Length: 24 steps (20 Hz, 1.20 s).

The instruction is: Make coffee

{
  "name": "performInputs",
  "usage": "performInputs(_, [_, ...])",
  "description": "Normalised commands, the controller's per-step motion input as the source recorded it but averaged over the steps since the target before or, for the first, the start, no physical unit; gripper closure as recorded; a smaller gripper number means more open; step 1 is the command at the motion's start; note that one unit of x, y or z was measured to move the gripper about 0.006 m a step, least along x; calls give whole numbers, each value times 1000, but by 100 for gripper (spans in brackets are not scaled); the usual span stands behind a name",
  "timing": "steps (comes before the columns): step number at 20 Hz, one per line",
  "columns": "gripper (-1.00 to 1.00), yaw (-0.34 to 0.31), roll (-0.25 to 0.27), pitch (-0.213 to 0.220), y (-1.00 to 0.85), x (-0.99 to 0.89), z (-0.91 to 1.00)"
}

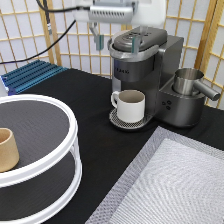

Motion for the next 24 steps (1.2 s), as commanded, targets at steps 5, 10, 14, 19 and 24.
performInputs(5, [-100,371,26,12,14,4,343])
performInputs(10, [-100,375,23,47,0,0,65])
performInputs(14, [-100,362,18,93,37,0,34])
performInputs(19, [-100,297,13,135,237,11,140])
performInputs(24, [-100,185,60,149,472,4,36])
